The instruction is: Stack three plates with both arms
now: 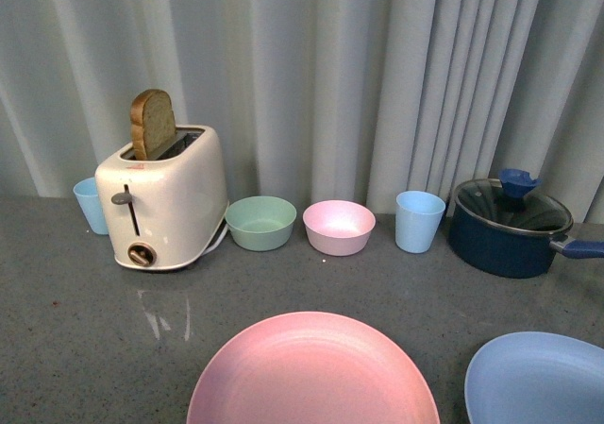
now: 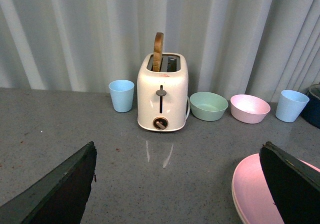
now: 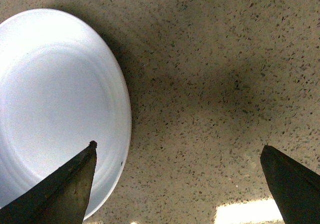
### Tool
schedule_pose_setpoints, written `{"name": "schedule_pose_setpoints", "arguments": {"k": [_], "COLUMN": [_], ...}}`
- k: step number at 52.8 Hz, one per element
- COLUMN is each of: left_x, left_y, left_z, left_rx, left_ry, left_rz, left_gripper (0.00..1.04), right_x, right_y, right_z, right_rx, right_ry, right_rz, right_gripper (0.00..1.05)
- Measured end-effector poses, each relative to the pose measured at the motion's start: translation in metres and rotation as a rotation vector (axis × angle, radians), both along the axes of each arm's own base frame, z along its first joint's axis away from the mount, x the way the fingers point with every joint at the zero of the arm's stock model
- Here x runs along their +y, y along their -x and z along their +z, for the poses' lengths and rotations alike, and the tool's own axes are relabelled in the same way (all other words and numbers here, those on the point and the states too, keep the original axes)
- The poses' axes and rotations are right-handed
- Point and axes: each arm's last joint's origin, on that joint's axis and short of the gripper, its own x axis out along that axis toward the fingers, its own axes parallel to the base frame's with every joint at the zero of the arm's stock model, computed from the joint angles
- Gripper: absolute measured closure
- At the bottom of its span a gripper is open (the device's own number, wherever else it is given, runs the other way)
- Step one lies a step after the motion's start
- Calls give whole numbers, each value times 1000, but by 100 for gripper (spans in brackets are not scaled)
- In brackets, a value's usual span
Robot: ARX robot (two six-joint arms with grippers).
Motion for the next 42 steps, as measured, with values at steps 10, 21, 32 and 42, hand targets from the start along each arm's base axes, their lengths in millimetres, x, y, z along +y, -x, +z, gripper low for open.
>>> {"name": "schedule_pose_setpoints", "arguments": {"k": [10,21,32,42], "left_x": [0,0,0,0], "left_y": [0,0,0,0], "left_z": [0,0,0,0], "left_rx": [0,0,0,0], "left_ry": [0,0,0,0], "left_rz": [0,0,0,0], "left_gripper": [7,7,7,7], "right_x": [3,6,7,16], "right_y": [-13,-28,-45,-62], "right_z": [-11,-23,-29,-32], "right_rx": [35,63,83,91], "right_ry": [20,40,69,91], "right_rz": [27,56,75,113], "right_gripper": [7,7,7,7]}}
